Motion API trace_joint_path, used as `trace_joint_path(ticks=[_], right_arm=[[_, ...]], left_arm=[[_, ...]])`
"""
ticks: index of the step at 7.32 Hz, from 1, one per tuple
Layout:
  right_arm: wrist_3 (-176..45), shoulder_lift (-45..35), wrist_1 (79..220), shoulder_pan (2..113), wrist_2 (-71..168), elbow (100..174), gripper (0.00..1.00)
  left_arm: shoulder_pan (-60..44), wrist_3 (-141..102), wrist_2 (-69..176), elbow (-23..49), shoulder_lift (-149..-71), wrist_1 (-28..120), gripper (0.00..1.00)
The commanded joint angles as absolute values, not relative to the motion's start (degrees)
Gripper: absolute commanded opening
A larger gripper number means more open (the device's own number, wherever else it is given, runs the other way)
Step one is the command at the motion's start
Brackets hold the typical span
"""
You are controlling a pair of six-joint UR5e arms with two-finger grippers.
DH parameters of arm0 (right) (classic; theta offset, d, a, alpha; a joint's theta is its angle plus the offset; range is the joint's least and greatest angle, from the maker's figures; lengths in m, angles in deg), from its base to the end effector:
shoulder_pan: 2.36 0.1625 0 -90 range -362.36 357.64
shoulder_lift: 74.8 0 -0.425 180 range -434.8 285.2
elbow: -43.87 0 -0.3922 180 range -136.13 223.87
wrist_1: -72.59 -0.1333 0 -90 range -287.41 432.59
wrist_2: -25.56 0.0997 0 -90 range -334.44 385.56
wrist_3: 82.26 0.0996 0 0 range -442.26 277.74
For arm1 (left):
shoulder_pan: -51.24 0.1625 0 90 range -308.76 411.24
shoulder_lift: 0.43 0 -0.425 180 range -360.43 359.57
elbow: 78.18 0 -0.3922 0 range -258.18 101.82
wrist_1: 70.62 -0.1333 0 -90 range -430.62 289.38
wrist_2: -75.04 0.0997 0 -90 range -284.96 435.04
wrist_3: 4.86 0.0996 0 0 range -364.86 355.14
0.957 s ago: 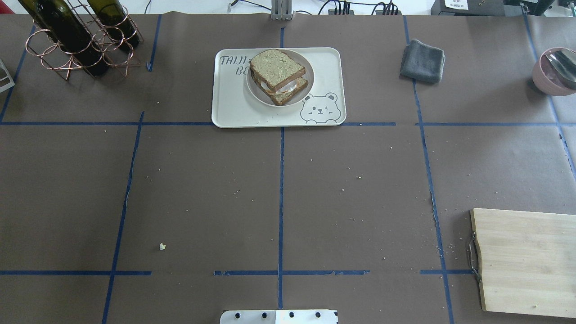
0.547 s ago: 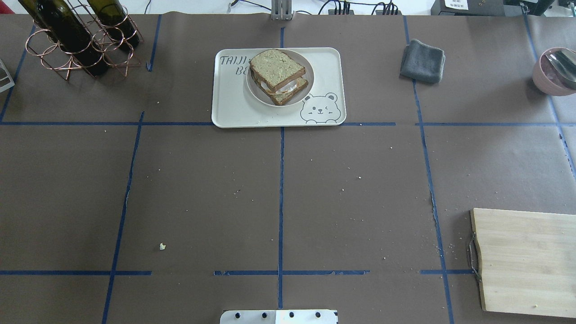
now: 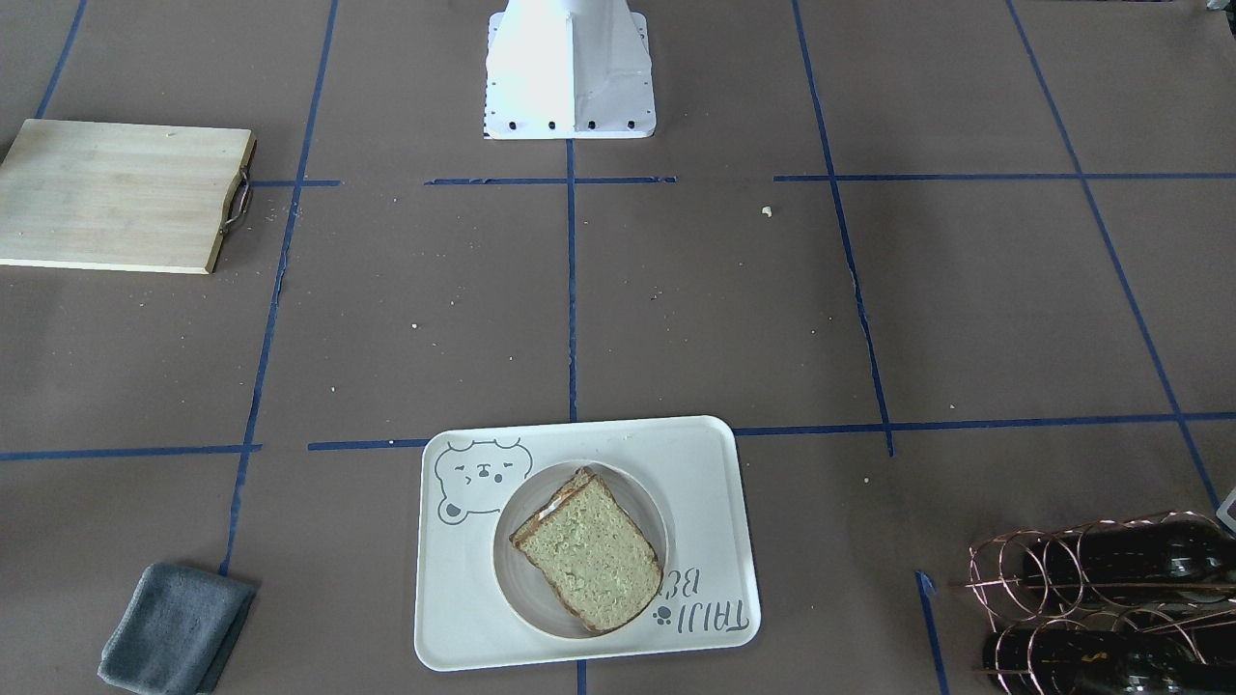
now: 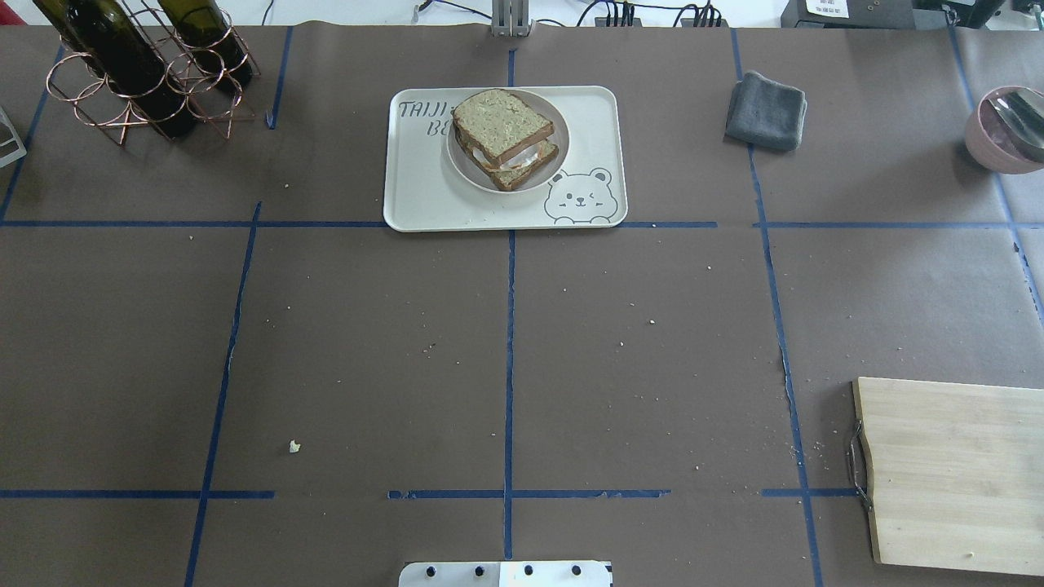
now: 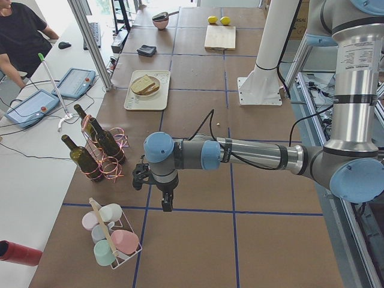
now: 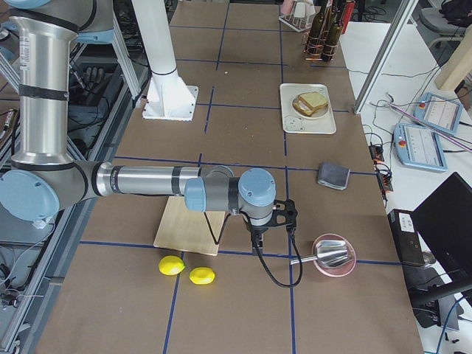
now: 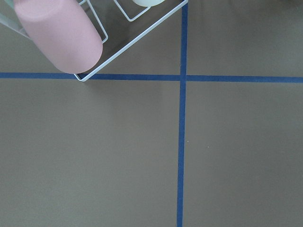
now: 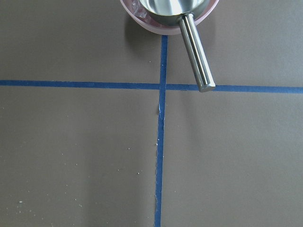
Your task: Make sandwich and place on tray
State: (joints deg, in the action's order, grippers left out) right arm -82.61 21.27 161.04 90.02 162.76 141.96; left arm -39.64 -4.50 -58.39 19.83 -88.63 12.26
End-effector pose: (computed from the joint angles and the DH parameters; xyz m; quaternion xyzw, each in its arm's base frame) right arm 0.0789 -0.4478 0.6326 0.0381 -0.3994 0.0038 0.9160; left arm -0.0721 -0.4740 0.6188 -0.0034 0.3700 -0.0072 0.9290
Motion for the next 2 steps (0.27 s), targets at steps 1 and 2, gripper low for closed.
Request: trace_joint_path(ticks=[1, 2], right_arm=[[-82.6, 21.3, 161.1, 90.0, 162.8, 142.0, 1.0], [-82.6, 21.3, 161.0, 90.0, 162.8, 142.0, 1.0]], left_arm=[[-39.6, -4.4, -58.4, 19.8, -88.7, 12.3, 1.0], [-39.6, -4.4, -58.4, 19.8, -88.7, 12.3, 1.0]])
